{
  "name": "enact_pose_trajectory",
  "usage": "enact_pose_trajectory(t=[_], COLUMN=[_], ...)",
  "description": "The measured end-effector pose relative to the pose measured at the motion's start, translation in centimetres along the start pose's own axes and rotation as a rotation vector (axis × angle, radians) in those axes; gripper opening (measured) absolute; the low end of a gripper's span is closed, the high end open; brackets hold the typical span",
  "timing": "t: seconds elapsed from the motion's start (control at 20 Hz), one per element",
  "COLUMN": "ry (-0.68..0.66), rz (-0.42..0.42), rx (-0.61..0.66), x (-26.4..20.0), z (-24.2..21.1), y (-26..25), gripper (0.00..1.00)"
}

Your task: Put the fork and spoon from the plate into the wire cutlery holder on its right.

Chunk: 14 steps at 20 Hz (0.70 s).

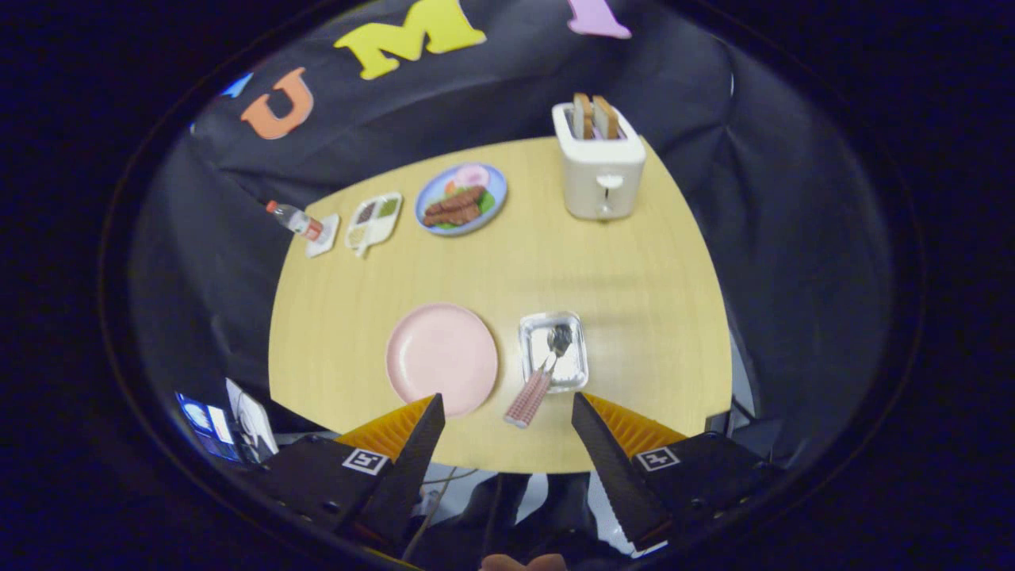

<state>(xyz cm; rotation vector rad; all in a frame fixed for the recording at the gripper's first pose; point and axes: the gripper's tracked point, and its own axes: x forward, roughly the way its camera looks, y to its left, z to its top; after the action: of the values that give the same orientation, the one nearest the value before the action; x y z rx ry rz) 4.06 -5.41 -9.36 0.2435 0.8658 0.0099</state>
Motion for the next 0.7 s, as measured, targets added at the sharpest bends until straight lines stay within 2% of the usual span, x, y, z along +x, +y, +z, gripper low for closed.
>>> enact_pose_trajectory(t=[0.1,0.25,0.4,0.7], ry=[-0.251,-0.592,-0.865,-1.112], rz=[0.007,0.029,0.029,-0.057], rx=[-0.054,-0.078,-0.101,-0.098], x=[-2.4,-7.5,-11.1,-13.0], z=[3.2,5.2,7.0,6.9], y=[1.3,3.7,4.5,4.7], gripper=[0.97,0.97,0.96,0.96])
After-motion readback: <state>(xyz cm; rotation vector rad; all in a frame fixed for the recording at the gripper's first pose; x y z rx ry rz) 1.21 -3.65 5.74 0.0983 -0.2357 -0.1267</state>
